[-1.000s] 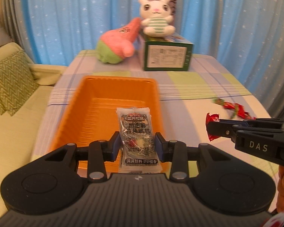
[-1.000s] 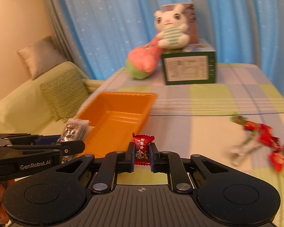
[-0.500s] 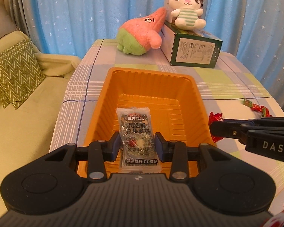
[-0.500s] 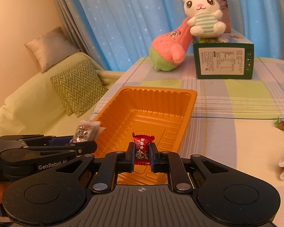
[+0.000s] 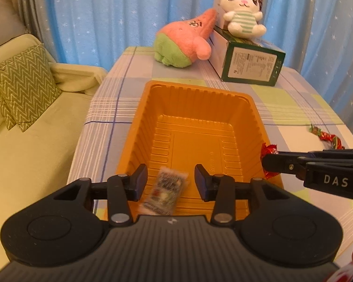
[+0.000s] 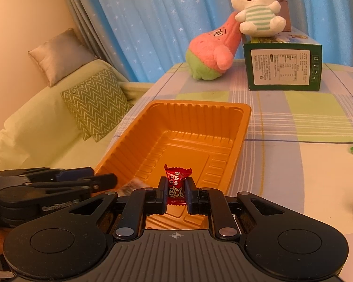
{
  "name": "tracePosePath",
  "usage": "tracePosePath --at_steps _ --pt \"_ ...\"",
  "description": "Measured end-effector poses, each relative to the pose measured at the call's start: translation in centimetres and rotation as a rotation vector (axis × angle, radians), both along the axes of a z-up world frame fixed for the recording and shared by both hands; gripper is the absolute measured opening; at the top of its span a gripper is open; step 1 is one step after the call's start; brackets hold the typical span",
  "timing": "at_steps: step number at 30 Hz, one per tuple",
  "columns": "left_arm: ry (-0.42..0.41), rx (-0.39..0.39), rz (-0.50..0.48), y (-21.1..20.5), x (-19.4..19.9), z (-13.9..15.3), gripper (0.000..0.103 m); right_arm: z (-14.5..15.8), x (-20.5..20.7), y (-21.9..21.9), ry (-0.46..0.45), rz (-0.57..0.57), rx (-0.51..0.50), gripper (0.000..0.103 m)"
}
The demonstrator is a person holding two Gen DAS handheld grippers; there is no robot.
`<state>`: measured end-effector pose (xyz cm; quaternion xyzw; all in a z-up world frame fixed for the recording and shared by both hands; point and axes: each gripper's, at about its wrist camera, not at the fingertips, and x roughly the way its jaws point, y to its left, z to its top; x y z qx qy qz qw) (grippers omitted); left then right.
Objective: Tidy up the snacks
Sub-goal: 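Open both tools to drop the packet and red candy into the tray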
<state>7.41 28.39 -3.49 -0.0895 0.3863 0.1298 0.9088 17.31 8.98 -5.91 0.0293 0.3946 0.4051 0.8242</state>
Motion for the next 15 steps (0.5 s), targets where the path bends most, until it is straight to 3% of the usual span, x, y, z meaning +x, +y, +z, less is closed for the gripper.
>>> tracePosePath --at_steps 8,12,14,15 --pt "-0.036 -0.01 0.039 0.3 -1.6 1.1 0.044 0.1 -0.2 0.3 0.003 0.015 0.007 0.015" --pt "-0.049 -0.017 0.05 0.3 -2.2 1.4 0.051 0.0 -0.2 0.4 0.016 0.022 0.024 0.017" --pt "-0.055 -0.017 0.055 0.2 -2.6 1.5 0.054 0.0 -0.1 0.1 0.027 0.011 0.035 0.036" --pt "-0.057 -0.019 0.057 0.1 -2.8 1.6 0.055 0.1 -0.1 -0.1 0.027 0.002 0.046 0.061"
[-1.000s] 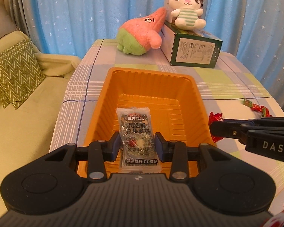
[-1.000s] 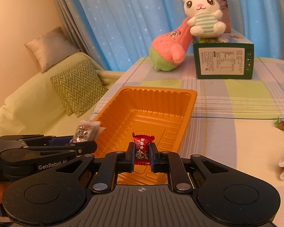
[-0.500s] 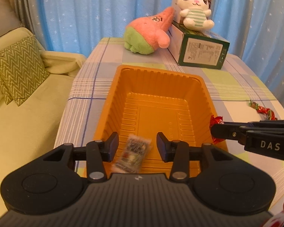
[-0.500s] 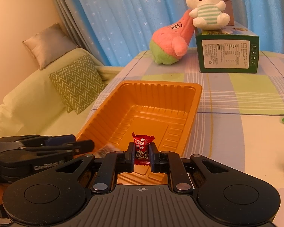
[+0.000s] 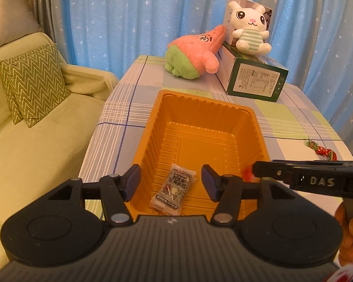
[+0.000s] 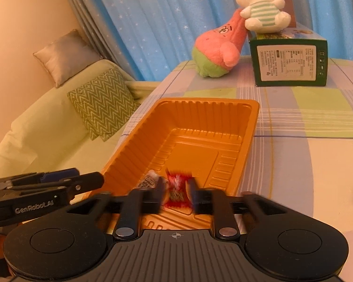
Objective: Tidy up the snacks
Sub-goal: 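Open both tools to drop the packet and red candy into the tray, then move both open tools back toward the snack pile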
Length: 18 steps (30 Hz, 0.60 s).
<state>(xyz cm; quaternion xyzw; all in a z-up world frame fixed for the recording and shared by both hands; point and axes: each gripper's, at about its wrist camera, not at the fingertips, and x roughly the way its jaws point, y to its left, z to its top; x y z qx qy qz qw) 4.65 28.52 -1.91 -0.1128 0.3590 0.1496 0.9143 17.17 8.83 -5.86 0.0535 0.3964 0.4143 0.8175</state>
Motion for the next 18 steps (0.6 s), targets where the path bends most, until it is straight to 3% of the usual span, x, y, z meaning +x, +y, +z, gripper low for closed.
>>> tracePosePath --at_steps 1,18 --pt "-0.001 -0.001 0.003 -0.1 -0.2 0.1 0.056 0.1 0.0 -0.3 -0.004 -0.012 0.009 0.066" --pt "-0.055 -0.045 -0.006 -6.0 -5.0 2.8 0.068 3.8 -5.4 -12.4 -0.027 -0.219 -0.006 0.066"
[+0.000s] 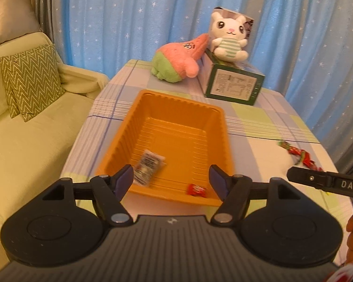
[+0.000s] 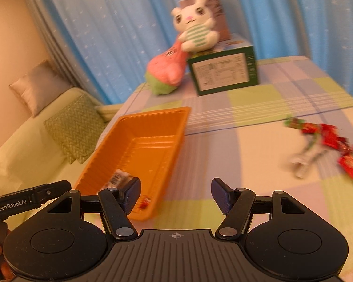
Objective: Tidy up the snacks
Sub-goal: 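Move both open tools back toward the snack pile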
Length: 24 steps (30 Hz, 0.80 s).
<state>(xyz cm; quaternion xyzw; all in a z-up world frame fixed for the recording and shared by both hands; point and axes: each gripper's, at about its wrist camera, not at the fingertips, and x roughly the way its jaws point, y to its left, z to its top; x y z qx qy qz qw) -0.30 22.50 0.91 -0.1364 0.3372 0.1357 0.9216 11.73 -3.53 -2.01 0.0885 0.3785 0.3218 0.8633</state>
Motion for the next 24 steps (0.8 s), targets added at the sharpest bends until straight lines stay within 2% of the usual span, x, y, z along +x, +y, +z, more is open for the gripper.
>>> tracePosePath --at_steps 11,16,24 --pt "-0.03 -0.007 -0.073 -7.0 -1.7 1.7 0.076 2.0 -4.1 -7.5 -0.069 -0.092 -0.033 0.066" --pt "-0.038 -0.015 -0.128 -10.4 -1.6 1.7 0.083 2.0 -5.1 -10.6 -0.067 -0.143 -0.049 0.066" --pt "-0.037 -0.023 -0.208 -14.6 -0.3 1.6 0.087 1.4 -5.8 -15.3 -0.053 -0.23 -0.066 0.066"
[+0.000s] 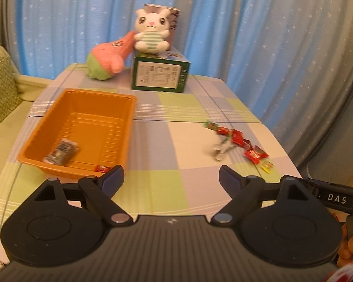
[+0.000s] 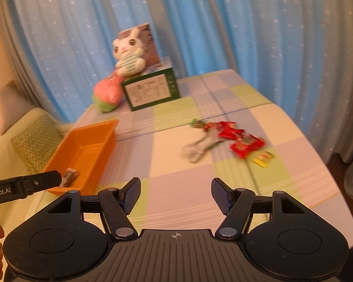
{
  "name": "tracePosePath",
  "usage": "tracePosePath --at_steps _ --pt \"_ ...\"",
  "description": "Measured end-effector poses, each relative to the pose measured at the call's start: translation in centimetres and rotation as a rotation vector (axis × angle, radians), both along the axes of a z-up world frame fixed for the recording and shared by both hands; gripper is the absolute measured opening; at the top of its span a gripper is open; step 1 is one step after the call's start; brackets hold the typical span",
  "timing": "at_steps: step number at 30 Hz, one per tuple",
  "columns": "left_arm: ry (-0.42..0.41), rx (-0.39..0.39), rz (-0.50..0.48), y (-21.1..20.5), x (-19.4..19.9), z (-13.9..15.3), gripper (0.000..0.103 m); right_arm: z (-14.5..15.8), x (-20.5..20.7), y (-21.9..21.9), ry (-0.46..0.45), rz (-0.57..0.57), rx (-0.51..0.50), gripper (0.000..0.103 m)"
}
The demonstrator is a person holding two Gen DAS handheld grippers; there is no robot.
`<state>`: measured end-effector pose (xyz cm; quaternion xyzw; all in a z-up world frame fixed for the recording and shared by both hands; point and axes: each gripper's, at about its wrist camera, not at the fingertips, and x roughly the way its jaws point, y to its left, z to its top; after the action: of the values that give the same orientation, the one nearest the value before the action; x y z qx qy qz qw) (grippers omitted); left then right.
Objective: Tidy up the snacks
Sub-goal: 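Move both open tools back toward the snack pile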
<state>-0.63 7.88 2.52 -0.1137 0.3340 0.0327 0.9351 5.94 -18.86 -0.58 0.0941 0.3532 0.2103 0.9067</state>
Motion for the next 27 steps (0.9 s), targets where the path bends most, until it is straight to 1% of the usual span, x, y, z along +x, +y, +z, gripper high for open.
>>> tracePosePath --at_steps 8,18,27 --pt "-0.003 -0.006 -0.048 -2.7 1.3 0.0 0.089 -0.1 -0.1 -3.4 0.006 -0.066 0.004 0.066" --pt "0.015 -0.004 -0.102 -5.1 2.9 -0.5 0.089 -0.1 0.4 -5.5 0.012 -0.124 -0.005 0.066" --pt "0.027 0.01 -0.137 -6.6 4.3 -1.3 0.089 -1.2 1.4 -6.8 0.038 -0.158 -0.008 0.066"
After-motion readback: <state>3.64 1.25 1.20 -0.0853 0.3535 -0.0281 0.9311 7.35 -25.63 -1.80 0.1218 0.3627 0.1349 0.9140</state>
